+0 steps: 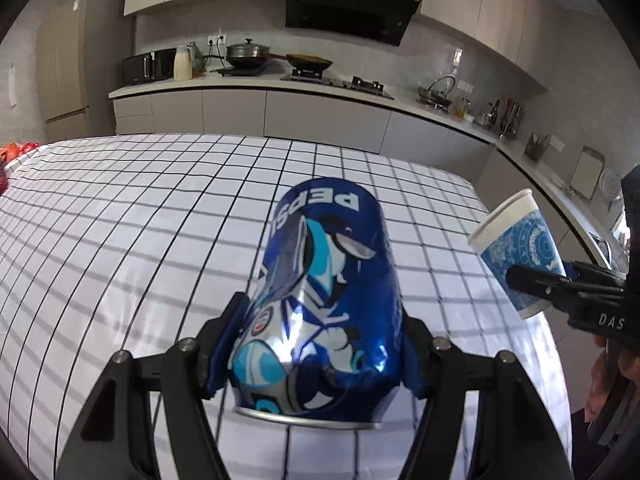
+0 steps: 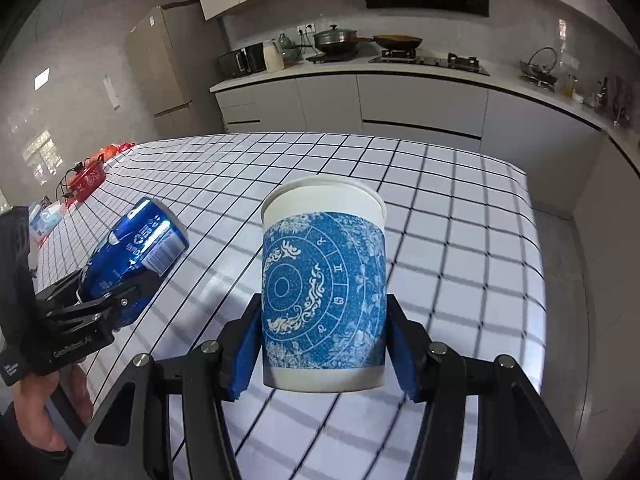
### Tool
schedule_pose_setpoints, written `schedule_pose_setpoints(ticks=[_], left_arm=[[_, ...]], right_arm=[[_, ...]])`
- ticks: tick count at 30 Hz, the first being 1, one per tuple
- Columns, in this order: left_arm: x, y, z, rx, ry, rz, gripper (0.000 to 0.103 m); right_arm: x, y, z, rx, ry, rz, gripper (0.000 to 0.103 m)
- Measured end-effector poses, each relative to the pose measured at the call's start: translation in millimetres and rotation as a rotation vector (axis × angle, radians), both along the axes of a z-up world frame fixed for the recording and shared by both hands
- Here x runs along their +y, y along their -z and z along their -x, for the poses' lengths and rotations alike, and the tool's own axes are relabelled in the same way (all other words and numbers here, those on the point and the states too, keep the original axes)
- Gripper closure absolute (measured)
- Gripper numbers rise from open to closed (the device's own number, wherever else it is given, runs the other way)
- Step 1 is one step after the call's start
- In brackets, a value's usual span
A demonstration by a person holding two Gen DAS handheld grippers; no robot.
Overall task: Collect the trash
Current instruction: 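Carry the Pepsi can and blue cup over the black bin with both tools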
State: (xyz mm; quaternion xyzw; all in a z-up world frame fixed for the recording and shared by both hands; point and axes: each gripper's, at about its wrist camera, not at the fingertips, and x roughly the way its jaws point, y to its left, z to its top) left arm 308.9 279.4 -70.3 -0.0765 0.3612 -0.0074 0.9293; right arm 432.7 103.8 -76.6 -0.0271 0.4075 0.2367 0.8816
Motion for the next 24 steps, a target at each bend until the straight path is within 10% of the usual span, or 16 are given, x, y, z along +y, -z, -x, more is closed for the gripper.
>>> schedule_pose_setpoints(ticks=[24], left_arm=[[-93, -19, 96, -0.048, 0.146, 0.021, 0.036]], right_arm=[[-95, -45, 175, -0.091, 0.088, 0.066, 0.044]])
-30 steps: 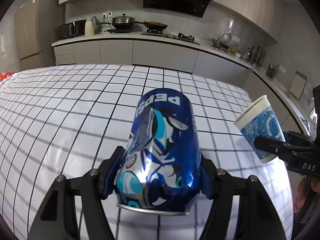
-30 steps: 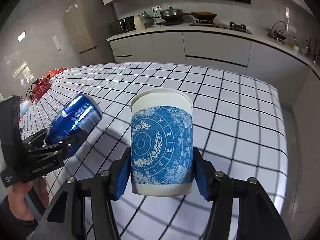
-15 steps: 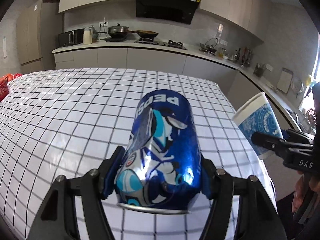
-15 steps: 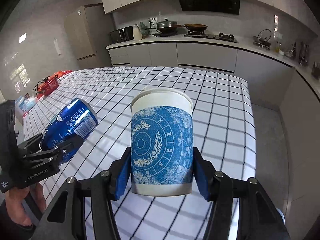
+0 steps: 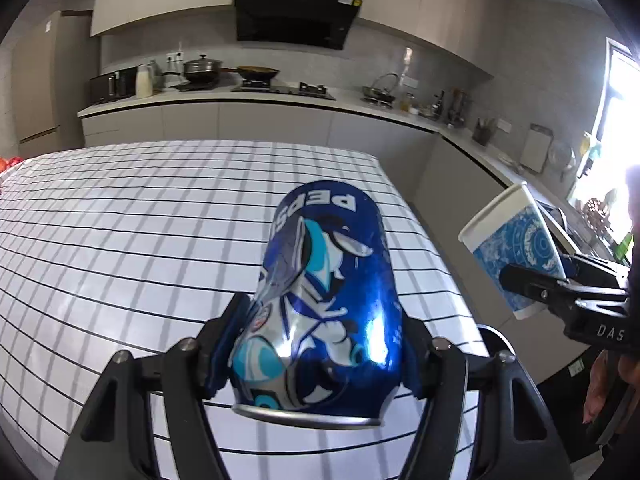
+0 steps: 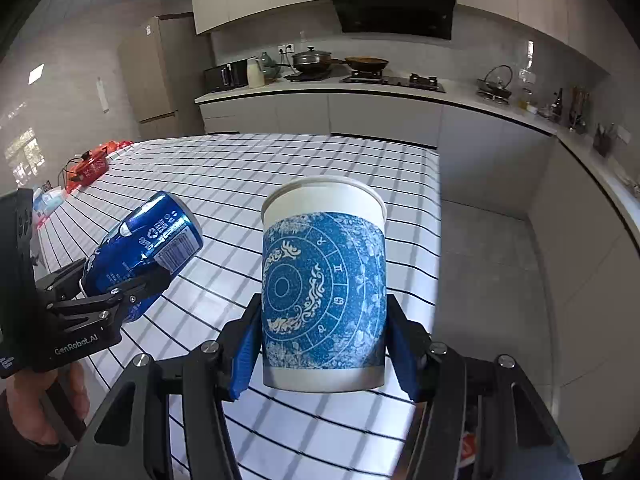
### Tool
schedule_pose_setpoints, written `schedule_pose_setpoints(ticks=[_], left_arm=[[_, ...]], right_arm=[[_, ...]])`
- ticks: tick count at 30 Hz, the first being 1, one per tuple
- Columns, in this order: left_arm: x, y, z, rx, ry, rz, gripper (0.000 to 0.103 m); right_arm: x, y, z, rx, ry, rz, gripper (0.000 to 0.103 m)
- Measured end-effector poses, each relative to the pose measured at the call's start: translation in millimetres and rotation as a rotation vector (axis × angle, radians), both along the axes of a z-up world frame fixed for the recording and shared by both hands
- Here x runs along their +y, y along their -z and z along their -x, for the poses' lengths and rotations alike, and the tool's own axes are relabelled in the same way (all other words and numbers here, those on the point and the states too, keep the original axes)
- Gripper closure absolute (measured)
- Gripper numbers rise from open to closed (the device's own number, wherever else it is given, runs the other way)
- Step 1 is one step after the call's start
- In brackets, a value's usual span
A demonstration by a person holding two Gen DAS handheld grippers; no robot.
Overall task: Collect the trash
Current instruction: 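Carry the Pepsi can and blue cup over the black bin with both tools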
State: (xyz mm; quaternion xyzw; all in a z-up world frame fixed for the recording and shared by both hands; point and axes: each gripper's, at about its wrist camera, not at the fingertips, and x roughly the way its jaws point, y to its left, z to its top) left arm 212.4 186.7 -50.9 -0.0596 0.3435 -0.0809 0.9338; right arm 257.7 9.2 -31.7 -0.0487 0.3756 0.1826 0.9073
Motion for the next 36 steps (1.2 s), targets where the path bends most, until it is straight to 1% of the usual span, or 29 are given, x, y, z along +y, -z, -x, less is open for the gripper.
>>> schedule_pose_setpoints(ticks=[6, 9, 13, 19, 24, 29, 36], left_arm=[[-48, 0, 6, -0.005, 0.044, -0.002, 0.036], [-80, 2, 7, 0.001, 0.064, -0.008, 0.036], [-118, 5, 13, 0.012, 0.090, -0.016, 0.036], [-181, 14, 25, 0.030, 0.126, -0.019, 0.036], [-222, 23, 30, 0.041, 0.147, -0.020, 0.036], [-248, 34, 36, 0.051, 0.169, -0.029, 0.036], [-278, 57, 42, 0.089, 0.189, -0.049, 0.036]], right_arm=[[-57, -7, 14, -0.011, 0.030, -0.016, 0.044], [-94, -7, 22, -0.018, 0.043, -0.025, 0.044], [-151, -2, 32, -0.011, 0.053, -0.027, 0.044], [-226, 9, 43, 0.010, 0.066, -0.034, 0.044], [-270, 20, 50, 0.020, 0.075, -0.026, 0.044], [-307, 36, 55, 0.036, 0.084, -0.017, 0.044], [-337, 65, 60, 0.073, 0.068, 0.012, 0.044]])
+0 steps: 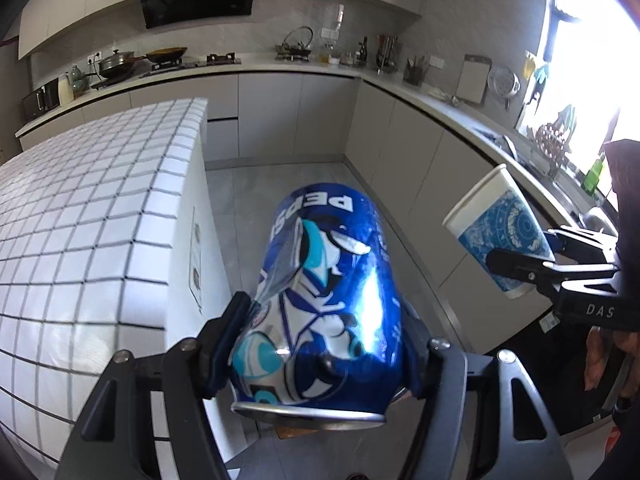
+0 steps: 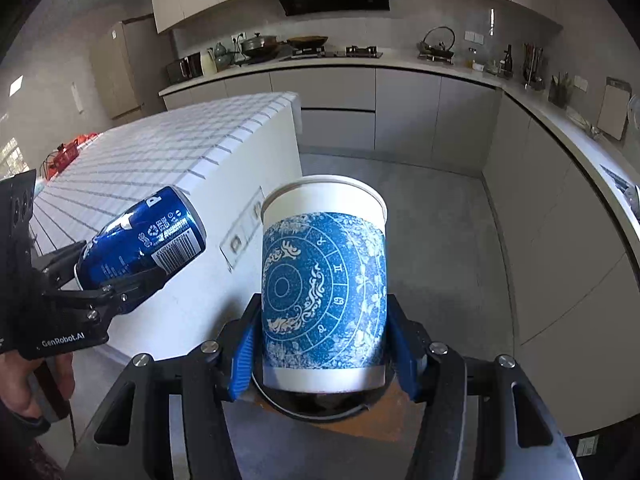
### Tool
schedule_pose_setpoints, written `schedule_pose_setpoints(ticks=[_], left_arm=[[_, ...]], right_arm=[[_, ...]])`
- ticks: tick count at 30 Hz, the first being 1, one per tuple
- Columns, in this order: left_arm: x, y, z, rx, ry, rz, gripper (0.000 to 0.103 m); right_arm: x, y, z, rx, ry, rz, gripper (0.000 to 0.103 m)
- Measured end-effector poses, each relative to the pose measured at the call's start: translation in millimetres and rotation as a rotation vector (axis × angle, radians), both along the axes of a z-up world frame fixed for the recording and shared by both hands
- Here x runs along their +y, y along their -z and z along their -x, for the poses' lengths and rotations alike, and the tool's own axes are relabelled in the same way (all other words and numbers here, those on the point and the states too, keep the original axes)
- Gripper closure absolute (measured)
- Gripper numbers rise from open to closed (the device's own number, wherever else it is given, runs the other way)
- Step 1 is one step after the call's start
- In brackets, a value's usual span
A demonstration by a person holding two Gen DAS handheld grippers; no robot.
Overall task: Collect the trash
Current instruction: 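Carry the Pepsi can and blue cup over the black bin with both tools, then open both tools to drop the can and blue cup into the bin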
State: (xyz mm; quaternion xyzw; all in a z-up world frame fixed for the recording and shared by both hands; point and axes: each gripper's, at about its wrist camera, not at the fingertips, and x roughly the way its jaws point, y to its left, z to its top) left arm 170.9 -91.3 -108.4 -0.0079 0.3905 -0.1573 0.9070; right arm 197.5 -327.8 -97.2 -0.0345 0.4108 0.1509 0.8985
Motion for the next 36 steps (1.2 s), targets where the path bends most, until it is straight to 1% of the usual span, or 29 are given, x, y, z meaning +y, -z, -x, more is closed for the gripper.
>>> schedule_pose_setpoints(ticks=[4, 11, 14, 17, 19, 20, 21, 22, 23, 25, 26, 28, 30, 33, 36], left_arm=[[-20, 17, 4, 0.028, 0.002, -0.006, 0.036], [-41, 45, -3, 0.065, 0.009, -0.022, 0.036], [-49, 68, -12, 0.101, 0.011, -0.033, 0.036], [-53, 89, -17, 0.136, 0.010, -0.039, 0.036], [-57, 100, -18, 0.155, 0.026, -0.021, 0.036], [-58, 106, -19, 0.160, 0.022, -0.027, 0.031], [-56, 116, -20, 0.177, -0.029, -0.060, 0.013], [-51, 121, -21, 0.191, -0.072, -0.079, 0.008], [-47, 124, -20, 0.196, -0.107, -0.086, 0.007], [-43, 128, -15, 0.200, -0.144, -0.119, 0.003], [-44, 129, -13, 0.198, -0.145, -0.131, 0.000], [-47, 129, -11, 0.192, -0.142, -0.133, 0.000], [-52, 130, -9, 0.197, -0.151, -0.137, 0.000], [-57, 127, -5, 0.193, -0.156, -0.147, 0.000], [-60, 125, 0, 0.191, -0.163, -0.148, 0.000]], right_arm=[[-12, 20, -1, 0.032, -0.014, 0.000, 0.044], [-19, 60, -19, 0.092, -0.089, 0.020, 0.044], [-17, 79, -30, 0.110, -0.133, 0.046, 0.043], [-17, 105, -41, 0.145, -0.178, 0.068, 0.043], [-16, 122, -47, 0.164, -0.227, 0.075, 0.040], [-14, 131, -48, 0.160, -0.249, 0.083, 0.033], [-14, 142, -52, 0.144, -0.243, 0.122, 0.017], [-16, 151, -57, 0.131, -0.213, 0.175, 0.000], [-23, 160, -61, 0.125, -0.189, 0.198, 0.000], [-38, 165, -65, 0.126, -0.138, 0.173, 0.000], [-44, 167, -65, 0.126, -0.111, 0.166, 0.000], [-48, 170, -65, 0.132, -0.092, 0.164, 0.000], [-47, 172, -64, 0.117, -0.072, 0.177, 0.000], [-46, 175, -62, 0.129, -0.036, 0.173, 0.000], [-42, 171, -55, 0.133, -0.005, 0.167, 0.000]])
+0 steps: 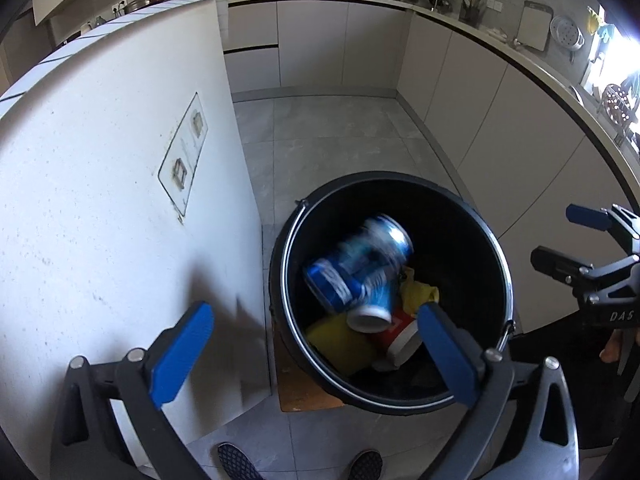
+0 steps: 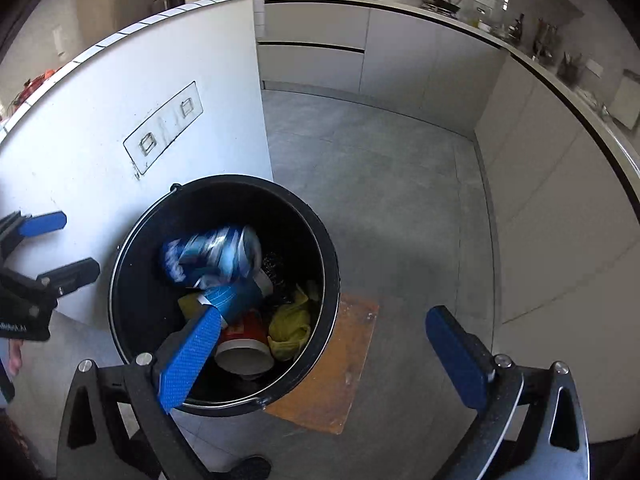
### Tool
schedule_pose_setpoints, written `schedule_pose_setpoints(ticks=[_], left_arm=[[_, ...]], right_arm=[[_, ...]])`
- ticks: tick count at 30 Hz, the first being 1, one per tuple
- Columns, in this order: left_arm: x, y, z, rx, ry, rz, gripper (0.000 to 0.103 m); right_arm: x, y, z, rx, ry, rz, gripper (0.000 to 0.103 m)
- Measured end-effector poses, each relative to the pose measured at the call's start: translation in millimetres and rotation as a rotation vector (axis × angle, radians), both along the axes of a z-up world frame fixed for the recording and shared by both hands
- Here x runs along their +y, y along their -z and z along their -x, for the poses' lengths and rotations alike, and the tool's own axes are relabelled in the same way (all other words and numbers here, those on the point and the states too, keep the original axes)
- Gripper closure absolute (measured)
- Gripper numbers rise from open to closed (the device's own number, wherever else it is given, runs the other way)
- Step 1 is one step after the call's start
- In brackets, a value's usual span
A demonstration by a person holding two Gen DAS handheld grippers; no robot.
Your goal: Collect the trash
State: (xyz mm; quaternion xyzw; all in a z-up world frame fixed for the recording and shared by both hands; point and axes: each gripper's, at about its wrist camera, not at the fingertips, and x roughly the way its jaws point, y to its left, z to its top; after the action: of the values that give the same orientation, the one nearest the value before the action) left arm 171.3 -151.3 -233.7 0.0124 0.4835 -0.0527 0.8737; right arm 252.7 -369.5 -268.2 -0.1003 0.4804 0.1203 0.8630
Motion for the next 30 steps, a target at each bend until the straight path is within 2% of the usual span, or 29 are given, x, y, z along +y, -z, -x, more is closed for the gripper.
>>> schedule_pose_setpoints(ticks=[9, 15, 24, 30], left_arm=[[9, -7, -2, -0.029, -0.018, 0.006, 0.000], [6, -21, 8, -0.053, -0.008, 0.021, 0.000], [1, -74, 45, -0.116, -0.003, 0.056, 0.000], [7, -110, 69, -0.165, -0.019, 0.088, 0.000]], right_arm=[[2, -6, 14, 0.000, 0.022, -0.006, 0.000], [6, -23, 28, -0.023, 0.045, -0.018, 0.000], [10, -75, 71, -0.068, 0.111, -0.008, 0.000], [13, -114, 102, -0.100, 0.167, -0.050, 0.000]])
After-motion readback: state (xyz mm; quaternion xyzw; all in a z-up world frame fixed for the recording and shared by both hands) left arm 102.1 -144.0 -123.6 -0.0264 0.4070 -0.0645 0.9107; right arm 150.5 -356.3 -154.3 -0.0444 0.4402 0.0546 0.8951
